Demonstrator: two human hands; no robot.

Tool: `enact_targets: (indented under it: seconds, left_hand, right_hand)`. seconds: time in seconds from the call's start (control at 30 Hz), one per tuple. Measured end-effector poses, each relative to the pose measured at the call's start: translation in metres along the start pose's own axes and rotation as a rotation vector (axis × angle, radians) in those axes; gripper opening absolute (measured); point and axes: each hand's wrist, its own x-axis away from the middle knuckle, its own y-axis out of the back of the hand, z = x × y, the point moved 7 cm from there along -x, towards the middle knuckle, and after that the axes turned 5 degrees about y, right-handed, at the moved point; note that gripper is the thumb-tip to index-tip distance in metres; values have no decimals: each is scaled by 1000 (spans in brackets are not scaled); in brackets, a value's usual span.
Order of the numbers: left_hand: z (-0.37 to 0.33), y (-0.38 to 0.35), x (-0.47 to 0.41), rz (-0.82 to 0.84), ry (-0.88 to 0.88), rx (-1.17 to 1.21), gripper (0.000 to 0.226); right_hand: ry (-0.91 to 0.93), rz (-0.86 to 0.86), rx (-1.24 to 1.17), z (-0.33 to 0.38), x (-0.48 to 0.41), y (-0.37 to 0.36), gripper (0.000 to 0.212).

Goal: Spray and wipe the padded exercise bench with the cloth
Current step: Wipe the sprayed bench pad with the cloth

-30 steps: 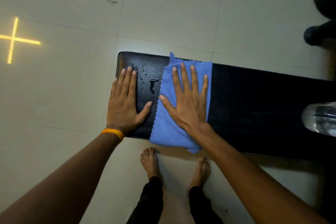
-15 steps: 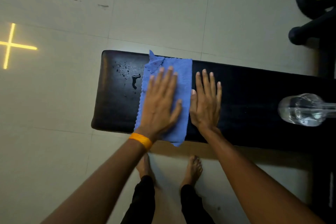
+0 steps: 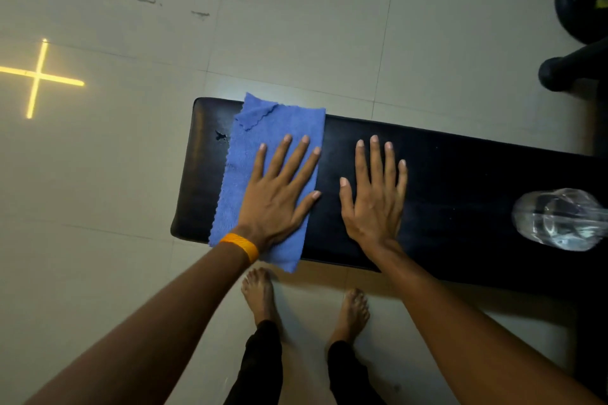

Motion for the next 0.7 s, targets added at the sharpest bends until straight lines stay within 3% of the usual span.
enact_targets:
  seconds: [0.07, 0.17, 0.23, 0.27, 0.4, 0.43, 0.47, 0.57, 0.63, 0.7]
  left_hand:
    - [29, 3, -5, -14, -8, -4, 67]
    - [82, 11, -20, -63, 288, 60, 66]
    - [77, 13, -18, -96, 429, 46, 66]
    - [66, 13, -11, -98, 398, 28, 66]
    - [64, 10, 15, -50, -111, -39, 60]
    - [76, 10, 12, -49, -147, -41, 58]
    - [91, 11, 5, -59, -92, -22, 56]
    - [113, 14, -13, -83, 288, 71, 54]
    - [110, 14, -16, -79, 378, 85, 55]
    - [99, 14, -13, -68, 342, 60, 56]
  right_hand:
    - [2, -5, 1, -1, 0, 0, 65]
    - [3, -3, 16, 1, 1, -1, 66]
    - [-2, 5, 22, 0, 0, -1, 66]
    - [-3, 9, 24, 1, 0, 0, 66]
    - [-8, -12, 32, 2, 0, 2, 66]
    - [-7, -15, 34, 2, 0, 1, 66]
    - [-4, -19, 34, 2, 0, 0, 66]
    - [2, -39, 32, 2, 0, -1, 66]
    - [3, -43, 33, 2, 1, 0, 66]
    - [-2, -43, 36, 2, 1, 1, 66]
